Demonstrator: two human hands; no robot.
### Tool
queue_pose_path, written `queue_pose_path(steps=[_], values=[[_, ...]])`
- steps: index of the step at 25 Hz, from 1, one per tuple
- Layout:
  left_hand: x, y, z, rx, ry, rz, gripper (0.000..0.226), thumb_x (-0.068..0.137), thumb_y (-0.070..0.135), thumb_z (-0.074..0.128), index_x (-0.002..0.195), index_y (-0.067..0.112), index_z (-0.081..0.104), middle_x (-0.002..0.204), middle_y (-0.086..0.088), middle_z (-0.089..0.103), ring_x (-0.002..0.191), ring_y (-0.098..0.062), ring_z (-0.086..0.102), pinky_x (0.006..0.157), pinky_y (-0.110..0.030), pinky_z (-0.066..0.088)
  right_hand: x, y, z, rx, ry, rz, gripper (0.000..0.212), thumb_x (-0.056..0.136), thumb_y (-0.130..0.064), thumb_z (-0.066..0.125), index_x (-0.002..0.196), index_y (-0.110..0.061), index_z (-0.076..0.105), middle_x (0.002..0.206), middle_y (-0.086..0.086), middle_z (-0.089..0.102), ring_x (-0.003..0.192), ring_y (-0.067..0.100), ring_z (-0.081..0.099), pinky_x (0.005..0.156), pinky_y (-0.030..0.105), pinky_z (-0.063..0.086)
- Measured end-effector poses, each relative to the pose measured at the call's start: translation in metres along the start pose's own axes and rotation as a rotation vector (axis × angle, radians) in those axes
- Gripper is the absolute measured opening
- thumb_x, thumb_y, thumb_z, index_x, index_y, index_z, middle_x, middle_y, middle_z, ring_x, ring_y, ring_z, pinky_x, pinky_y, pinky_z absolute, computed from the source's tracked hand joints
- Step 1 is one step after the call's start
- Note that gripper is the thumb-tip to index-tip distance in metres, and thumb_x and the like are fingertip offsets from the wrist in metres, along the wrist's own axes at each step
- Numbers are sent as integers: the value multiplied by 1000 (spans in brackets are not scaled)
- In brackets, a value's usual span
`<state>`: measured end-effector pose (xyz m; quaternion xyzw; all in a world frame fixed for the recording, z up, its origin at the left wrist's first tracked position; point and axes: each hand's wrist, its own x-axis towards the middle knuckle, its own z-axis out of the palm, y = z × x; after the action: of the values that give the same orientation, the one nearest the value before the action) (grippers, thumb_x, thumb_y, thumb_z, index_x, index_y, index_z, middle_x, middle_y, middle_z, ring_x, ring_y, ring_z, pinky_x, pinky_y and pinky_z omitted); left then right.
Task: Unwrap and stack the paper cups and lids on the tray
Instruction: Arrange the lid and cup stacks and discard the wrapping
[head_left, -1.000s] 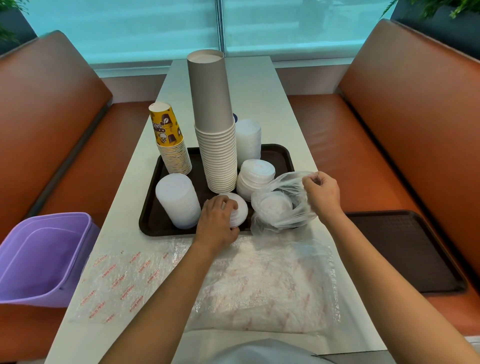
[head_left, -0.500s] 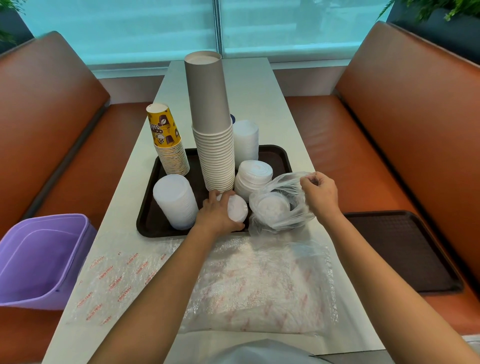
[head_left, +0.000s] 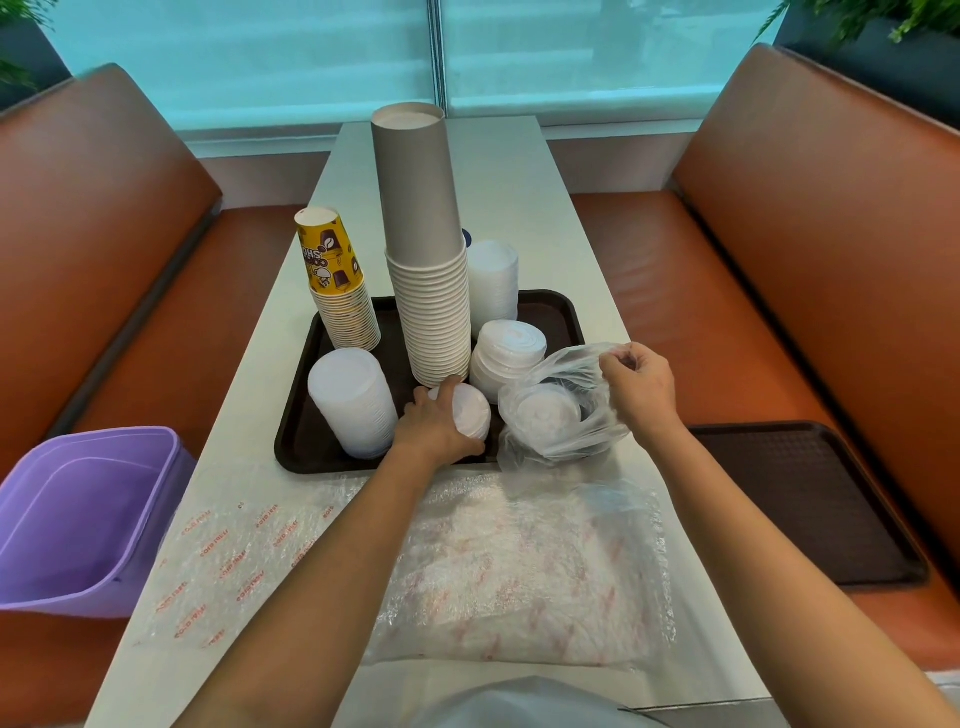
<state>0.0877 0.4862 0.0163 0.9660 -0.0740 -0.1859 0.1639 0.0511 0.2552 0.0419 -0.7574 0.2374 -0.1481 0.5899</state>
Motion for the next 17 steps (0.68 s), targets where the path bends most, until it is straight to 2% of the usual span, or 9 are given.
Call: queue_pose_path(steps=[2, 4, 6, 8, 10, 11, 14, 17], values=[[-6, 3, -5, 41, -37, -17, 111, 68, 53, 75, 149, 34, 0, 148, -14, 15, 133, -36, 27, 104, -44, 35, -1, -2, -1, 9, -7, 11, 25, 80, -12, 53, 59, -19, 43, 60, 0, 41, 60, 19, 35, 53, 29, 29], [-18, 11, -16, 93, 1, -5, 104, 72, 53, 72, 150, 32, 5, 149, -13, 15, 135, -36, 24, 105, -44, 33, -2, -3, -1, 23, -16, 16, 26, 80, -11, 54, 58, -20, 43, 59, -2, 42, 57, 18, 35, 53, 28, 29], [-38, 27, -34, -48, 220, 79, 75, 81, 39, 67, 145, 23, 29, 143, -10, 31, 128, -29, 36, 101, -38, 37, -5, -5, -1, 42, -24, 22, 26, 81, -9, 55, 58, -19, 45, 59, -2, 43, 56, 18, 35, 53, 27, 29], [-57, 55, -49, -351, 442, 242, 38, 86, 16, 59, 124, 14, 56, 122, -3, 52, 106, -16, 53, 89, -26, 43, -9, -10, 0, 62, -34, 27, 26, 82, -7, 55, 60, -18, 47, 60, -2, 45, 57, 17, 37, 54, 27, 30], [-70, 83, -52, -526, 358, 347, 27, 87, 1, 50, 108, 8, 67, 101, -1, 64, 87, -11, 58, 82, -19, 46, -15, -20, 1, 88, -60, 29, 25, 83, -4, 54, 62, -16, 49, 59, -3, 47, 55, 13, 40, 54, 25, 33], [-71, 93, -47, -527, 276, 375, 29, 88, -3, 47, 106, 6, 68, 100, -4, 67, 88, -12, 60, 85, -19, 46, -19, -26, 2, 111, -81, 30, 26, 84, -3, 54, 62, -15, 50, 55, -5, 47, 51, 10, 40, 51, 22, 33], [-56, 107, -30, -409, 145, 377, 33, 93, 0, 43, 116, 8, 65, 117, -7, 65, 109, -19, 58, 95, -23, 41, -30, -48, 0, 191, -171, 53, 27, 85, -2, 54, 62, -17, 54, 52, -7, 49, 42, 9, 39, 43, 18, 26], [-38, 113, -22, -188, 76, 399, 34, 94, 11, 47, 126, 18, 56, 131, -1, 56, 116, -22, 53, 93, -28, 39, -35, -66, -7, 213, -260, 60, 23, 84, -5, 55, 66, -19, 60, 66, 0, 55, 57, 18, 47, 52, 25, 29]])
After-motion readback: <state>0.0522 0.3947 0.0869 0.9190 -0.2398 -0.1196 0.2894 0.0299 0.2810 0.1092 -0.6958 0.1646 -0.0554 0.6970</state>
